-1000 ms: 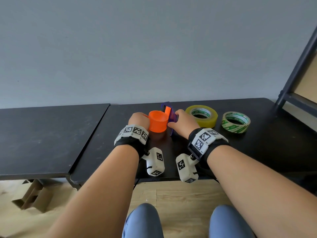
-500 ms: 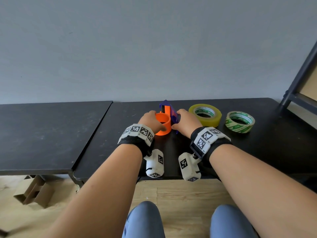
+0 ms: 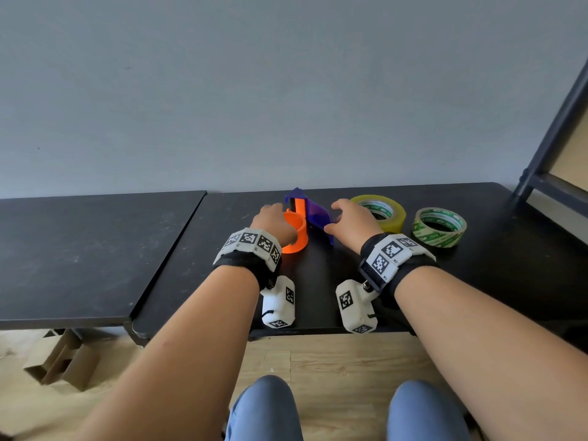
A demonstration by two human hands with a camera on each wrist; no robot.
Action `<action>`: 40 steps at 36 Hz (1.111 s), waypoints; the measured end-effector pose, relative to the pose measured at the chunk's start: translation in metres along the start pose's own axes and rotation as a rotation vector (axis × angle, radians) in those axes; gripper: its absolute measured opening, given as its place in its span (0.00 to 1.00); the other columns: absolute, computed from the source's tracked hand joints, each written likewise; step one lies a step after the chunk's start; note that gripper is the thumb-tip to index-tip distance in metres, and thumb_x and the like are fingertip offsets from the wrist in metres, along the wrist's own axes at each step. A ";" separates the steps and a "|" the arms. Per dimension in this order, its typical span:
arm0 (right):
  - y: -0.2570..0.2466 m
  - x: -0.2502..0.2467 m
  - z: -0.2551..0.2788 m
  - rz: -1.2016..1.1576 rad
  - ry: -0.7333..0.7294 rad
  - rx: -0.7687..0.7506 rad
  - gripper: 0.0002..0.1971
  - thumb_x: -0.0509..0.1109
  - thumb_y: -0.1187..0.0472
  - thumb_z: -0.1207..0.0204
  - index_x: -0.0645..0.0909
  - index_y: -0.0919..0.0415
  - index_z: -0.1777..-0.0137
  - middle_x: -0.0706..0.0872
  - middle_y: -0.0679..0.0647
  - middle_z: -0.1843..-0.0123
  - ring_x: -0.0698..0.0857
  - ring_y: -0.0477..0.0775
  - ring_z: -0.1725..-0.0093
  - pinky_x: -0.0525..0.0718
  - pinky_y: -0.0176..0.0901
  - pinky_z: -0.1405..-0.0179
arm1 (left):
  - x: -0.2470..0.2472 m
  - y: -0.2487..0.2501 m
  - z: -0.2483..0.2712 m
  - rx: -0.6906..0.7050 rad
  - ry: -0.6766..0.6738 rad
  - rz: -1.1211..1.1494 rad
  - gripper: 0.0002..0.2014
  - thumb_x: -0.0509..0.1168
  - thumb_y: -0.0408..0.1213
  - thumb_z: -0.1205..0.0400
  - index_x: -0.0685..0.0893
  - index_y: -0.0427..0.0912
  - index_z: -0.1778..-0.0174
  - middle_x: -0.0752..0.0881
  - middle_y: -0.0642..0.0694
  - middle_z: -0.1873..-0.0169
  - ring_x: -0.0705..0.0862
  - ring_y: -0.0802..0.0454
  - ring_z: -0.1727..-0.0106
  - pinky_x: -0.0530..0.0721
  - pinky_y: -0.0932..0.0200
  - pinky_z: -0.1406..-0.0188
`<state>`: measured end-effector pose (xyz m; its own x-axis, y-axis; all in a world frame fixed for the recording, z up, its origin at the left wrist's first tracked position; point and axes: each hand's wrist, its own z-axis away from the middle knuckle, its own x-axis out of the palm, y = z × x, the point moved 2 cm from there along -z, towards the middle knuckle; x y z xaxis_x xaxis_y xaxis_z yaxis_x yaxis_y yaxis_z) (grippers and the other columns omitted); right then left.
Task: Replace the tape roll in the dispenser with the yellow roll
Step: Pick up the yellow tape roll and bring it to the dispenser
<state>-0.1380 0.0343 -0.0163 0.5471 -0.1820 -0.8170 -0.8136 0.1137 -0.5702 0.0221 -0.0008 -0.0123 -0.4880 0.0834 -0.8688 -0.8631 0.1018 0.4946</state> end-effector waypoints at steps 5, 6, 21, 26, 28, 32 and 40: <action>0.017 -0.024 -0.001 0.057 0.061 0.027 0.24 0.62 0.68 0.21 0.73 0.58 0.24 0.85 0.58 0.35 0.84 0.61 0.38 0.75 0.43 0.50 | -0.001 0.026 0.003 0.146 0.067 0.141 0.34 0.63 0.29 0.26 0.69 0.43 0.20 0.69 0.43 0.21 0.70 0.43 0.22 0.73 0.49 0.26; 0.021 -0.029 -0.001 0.081 0.075 0.034 0.23 0.61 0.67 0.21 0.74 0.58 0.26 0.85 0.58 0.34 0.83 0.62 0.37 0.76 0.44 0.49 | 0.000 0.033 0.003 0.170 0.077 0.141 0.34 0.63 0.29 0.26 0.69 0.43 0.20 0.70 0.43 0.22 0.70 0.43 0.21 0.72 0.50 0.25; 0.071 -0.043 -0.006 0.221 -0.033 0.124 0.27 0.66 0.64 0.22 0.73 0.52 0.22 0.79 0.57 0.24 0.78 0.61 0.26 0.78 0.53 0.28 | 0.034 0.091 0.002 0.316 0.065 -0.168 0.20 0.59 0.34 0.20 0.81 0.41 0.32 0.80 0.41 0.30 0.76 0.42 0.28 0.72 0.48 0.27; 0.070 -0.035 -0.009 0.320 -0.031 0.106 0.27 0.63 0.61 0.21 0.73 0.45 0.22 0.77 0.59 0.24 0.73 0.62 0.24 0.76 0.58 0.27 | 0.035 0.089 -0.003 0.294 0.061 -0.205 0.20 0.58 0.33 0.20 0.81 0.44 0.31 0.80 0.43 0.29 0.76 0.43 0.27 0.71 0.48 0.26; 0.071 -0.033 -0.010 0.331 -0.029 0.119 0.26 0.61 0.62 0.21 0.74 0.44 0.23 0.75 0.61 0.24 0.71 0.62 0.23 0.76 0.58 0.28 | 0.033 0.087 -0.005 0.286 0.060 -0.222 0.21 0.57 0.33 0.18 0.79 0.45 0.28 0.78 0.43 0.28 0.75 0.43 0.26 0.71 0.49 0.25; 0.073 -0.032 -0.011 0.334 -0.027 0.137 0.26 0.60 0.65 0.20 0.74 0.44 0.24 0.71 0.62 0.24 0.69 0.63 0.23 0.75 0.57 0.27 | 0.030 0.082 -0.007 0.262 0.050 -0.232 0.21 0.57 0.31 0.17 0.79 0.44 0.28 0.79 0.42 0.28 0.76 0.42 0.27 0.74 0.49 0.29; 0.067 -0.038 -0.005 0.291 0.015 0.109 0.25 0.62 0.64 0.21 0.78 0.41 0.28 0.77 0.62 0.28 0.71 0.63 0.25 0.76 0.56 0.29 | 0.015 0.077 -0.004 0.217 0.083 -0.116 0.22 0.58 0.38 0.16 0.76 0.44 0.25 0.78 0.41 0.27 0.75 0.42 0.26 0.74 0.49 0.27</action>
<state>-0.2138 0.0439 -0.0229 0.2905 -0.1406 -0.9465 -0.9094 0.2670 -0.3188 -0.0524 0.0044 0.0130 -0.4038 -0.0216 -0.9146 -0.8704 0.3168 0.3768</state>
